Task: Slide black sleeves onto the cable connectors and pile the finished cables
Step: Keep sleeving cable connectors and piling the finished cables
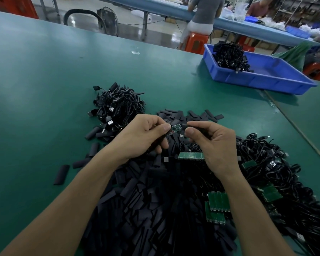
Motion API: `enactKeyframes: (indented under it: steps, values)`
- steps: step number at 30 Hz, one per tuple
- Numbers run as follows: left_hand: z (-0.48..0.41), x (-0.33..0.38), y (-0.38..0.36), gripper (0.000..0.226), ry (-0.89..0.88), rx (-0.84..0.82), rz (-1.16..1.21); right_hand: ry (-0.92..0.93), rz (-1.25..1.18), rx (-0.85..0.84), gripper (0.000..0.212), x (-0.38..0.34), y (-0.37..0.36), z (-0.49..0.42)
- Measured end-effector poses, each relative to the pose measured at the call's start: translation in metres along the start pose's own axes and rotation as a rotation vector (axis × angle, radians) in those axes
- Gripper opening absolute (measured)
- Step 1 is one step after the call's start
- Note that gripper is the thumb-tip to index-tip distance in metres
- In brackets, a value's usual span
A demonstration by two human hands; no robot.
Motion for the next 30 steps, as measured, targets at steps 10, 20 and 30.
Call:
enactKeyframes:
  steps: [10, 20, 30]
  values:
    - [-0.001, -0.001, 0.001, 0.028, 0.071, -0.011, 0.049, 0.017, 0.031, -0.029, 0.023, -0.004, -0.001, 0.001]
    - [-0.003, -0.003, 0.006, 0.026, 0.064, -0.089, 0.101, -0.033, 0.064, -0.185, 0.026, -0.011, 0.006, -0.004]
    - [-0.003, -0.003, 0.0, 0.026, -0.005, -0.041, 0.019, -0.022, 0.057, -0.241, 0.02, -0.011, 0.002, -0.005]
Point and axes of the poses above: each hand's wrist, its own z-axis away from the middle knuckle, its own y-axis out of the back of the hand, x = y × z, the point moved 1 cm from there along -z, towards the middle knuckle, and after that the axes turned 6 degrees about -y, right-handed, at the moved point
